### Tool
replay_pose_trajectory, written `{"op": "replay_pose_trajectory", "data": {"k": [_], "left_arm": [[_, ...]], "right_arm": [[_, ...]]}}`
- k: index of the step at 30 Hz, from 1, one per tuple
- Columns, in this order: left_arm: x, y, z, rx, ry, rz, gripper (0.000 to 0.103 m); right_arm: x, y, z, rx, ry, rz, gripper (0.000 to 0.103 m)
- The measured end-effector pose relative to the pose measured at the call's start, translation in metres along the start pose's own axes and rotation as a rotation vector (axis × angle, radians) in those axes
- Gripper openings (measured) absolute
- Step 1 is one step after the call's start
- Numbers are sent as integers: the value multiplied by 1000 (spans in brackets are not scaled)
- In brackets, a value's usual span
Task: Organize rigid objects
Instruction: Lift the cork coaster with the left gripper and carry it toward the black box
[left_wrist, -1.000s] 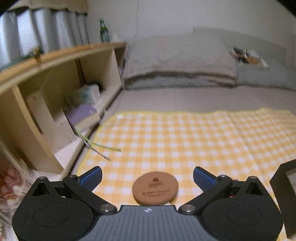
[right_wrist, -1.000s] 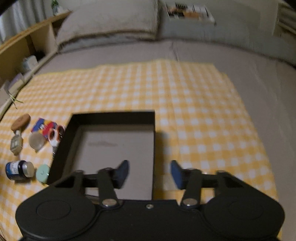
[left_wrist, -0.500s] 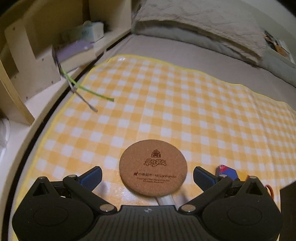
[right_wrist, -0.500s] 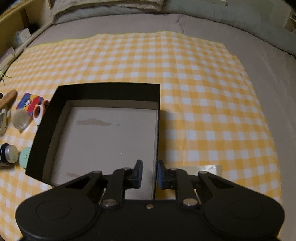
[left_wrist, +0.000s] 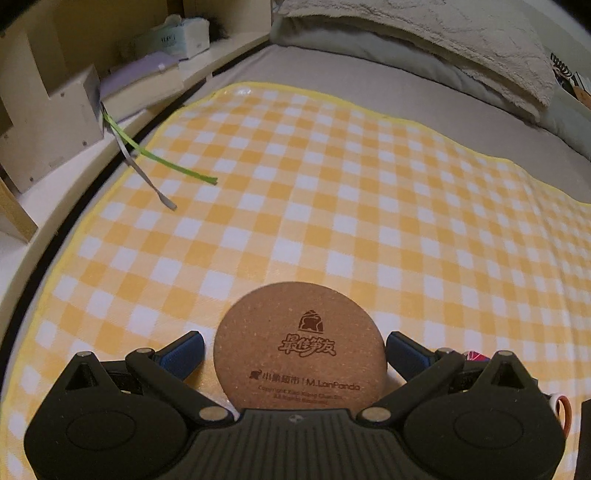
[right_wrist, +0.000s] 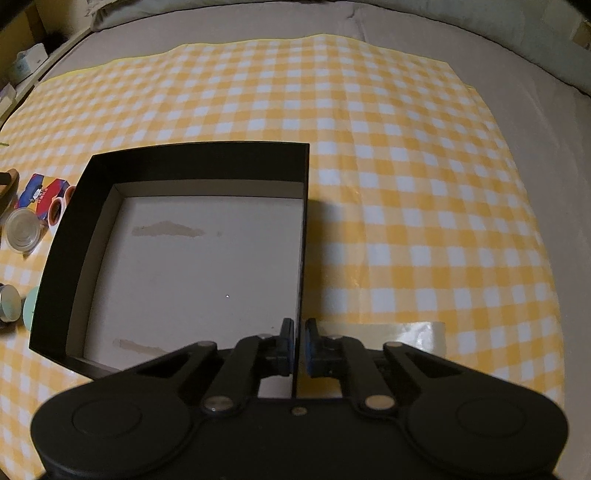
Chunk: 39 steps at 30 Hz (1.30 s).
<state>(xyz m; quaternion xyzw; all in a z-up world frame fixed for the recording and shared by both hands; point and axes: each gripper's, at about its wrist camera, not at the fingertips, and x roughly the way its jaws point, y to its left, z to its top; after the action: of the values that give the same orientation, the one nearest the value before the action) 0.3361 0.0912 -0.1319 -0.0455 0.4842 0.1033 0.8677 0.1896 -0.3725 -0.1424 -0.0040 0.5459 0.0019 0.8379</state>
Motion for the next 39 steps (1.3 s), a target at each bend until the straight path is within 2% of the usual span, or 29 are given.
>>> {"op": "replay_pose_trajectory", "data": {"k": [5, 9, 12, 15, 19, 28, 34, 39], "left_arm": [[4, 8, 0, -38, 12, -16, 96], [1, 9, 1, -40, 18, -16, 82], [-2, 10, 2, -43, 19, -35, 85], [-4, 5, 0, 7, -3, -11, 103], [-4, -3, -5, 66, -25, 23, 103], [6, -9, -6, 90, 3, 7, 103], [2, -18, -11, 142, 7, 34, 102], [1, -12, -12, 89, 11, 22, 98]], "right_arm": [[4, -1, 2, 4, 0, 8, 6], [6, 0, 4, 3, 4, 6, 6], [5, 1, 3, -1, 0, 0, 6], [5, 4, 4, -6, -3, -4, 7], [4, 6, 3, -14, -5, -4, 8], [2, 5, 0, -7, -6, 2, 8], [2, 1, 0, -12, -12, 8, 8], [0, 5, 0, -18, -12, 9, 8]]}}
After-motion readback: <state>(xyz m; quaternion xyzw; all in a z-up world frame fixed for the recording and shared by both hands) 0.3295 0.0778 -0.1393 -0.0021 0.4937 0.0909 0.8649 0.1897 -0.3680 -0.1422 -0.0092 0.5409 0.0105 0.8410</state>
